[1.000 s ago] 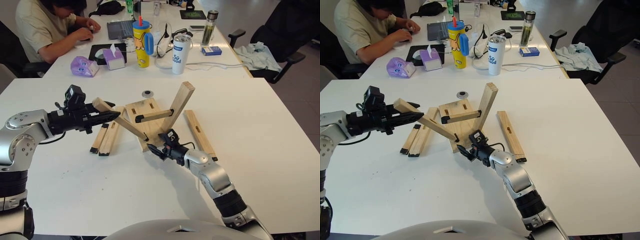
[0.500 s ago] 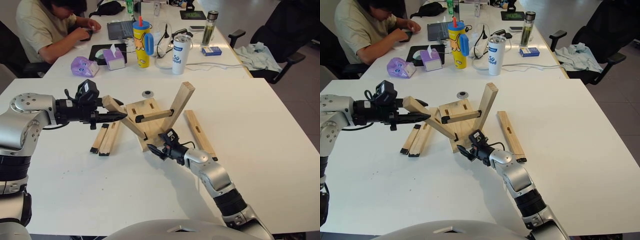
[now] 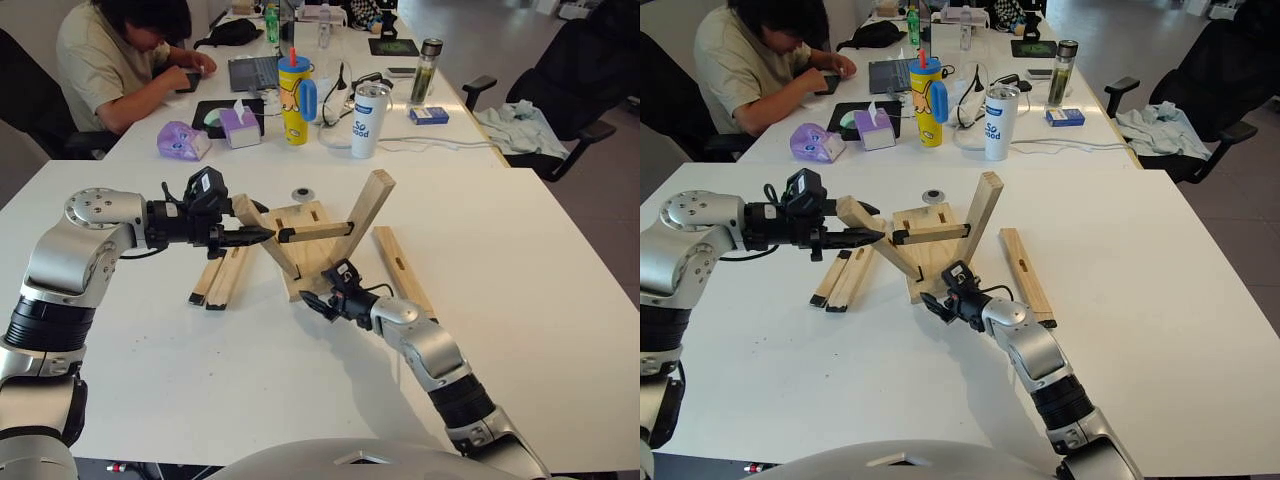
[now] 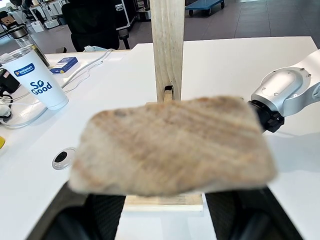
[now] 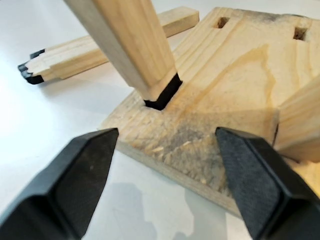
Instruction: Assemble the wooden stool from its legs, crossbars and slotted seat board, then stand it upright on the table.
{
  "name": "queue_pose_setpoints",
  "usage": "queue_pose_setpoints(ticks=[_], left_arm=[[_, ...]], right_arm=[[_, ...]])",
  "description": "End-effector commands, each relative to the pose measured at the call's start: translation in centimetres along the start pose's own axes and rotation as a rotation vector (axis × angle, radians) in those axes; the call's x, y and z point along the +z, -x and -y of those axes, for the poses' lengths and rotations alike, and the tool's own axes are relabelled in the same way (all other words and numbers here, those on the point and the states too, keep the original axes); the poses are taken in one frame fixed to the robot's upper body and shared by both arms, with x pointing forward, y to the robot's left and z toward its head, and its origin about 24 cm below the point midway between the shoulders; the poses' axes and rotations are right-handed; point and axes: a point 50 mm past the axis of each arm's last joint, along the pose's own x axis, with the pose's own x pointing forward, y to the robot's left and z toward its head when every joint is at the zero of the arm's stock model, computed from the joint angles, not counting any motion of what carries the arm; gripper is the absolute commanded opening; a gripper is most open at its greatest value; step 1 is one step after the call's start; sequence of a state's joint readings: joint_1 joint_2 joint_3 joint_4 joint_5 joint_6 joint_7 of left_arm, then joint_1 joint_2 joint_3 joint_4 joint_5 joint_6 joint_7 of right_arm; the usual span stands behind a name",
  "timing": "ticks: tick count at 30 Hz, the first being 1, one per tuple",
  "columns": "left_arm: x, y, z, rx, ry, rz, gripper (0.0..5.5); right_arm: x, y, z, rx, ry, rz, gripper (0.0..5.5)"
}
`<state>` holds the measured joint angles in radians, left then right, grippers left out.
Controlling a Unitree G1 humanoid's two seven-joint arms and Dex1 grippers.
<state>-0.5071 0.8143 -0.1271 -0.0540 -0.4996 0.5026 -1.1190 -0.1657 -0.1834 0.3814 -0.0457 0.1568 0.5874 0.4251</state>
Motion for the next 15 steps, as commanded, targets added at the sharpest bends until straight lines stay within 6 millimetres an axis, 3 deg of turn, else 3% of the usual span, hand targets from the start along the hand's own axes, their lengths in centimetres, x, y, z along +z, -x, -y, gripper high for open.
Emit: queue_pose_setpoints(ticks=[1,4,6,11,15], left_arm=[[-5.6,-2.5,0.7,-0.025,0.186,-0.194,2.06],[-7.1,-3.4,0.4,-0.041,0.24,-0.246,2.06],[-7.8,-3.5,0.4,-0.038,0.261,-0.263,2.06],[-8.8,-3.0,0.4,-0.023,0.278,-0.292,2.06],[-8.7,-2.5,0.2,-0.022,0.272,-0.297,2.06]], right_arm=[[-6.1,0.9,-0.5,0.01,-0.118,-0.297,3.6],[-5.9,0.7,-0.4,0.008,-0.114,-0.283,3.6],[-4.7,0.5,-0.2,0.006,-0.083,-0.198,3.6],[1.0,1.9,-0.6,0.061,-0.071,0.199,3.6],[5.9,4.8,-1.4,0.048,0.033,0.47,3.0]])
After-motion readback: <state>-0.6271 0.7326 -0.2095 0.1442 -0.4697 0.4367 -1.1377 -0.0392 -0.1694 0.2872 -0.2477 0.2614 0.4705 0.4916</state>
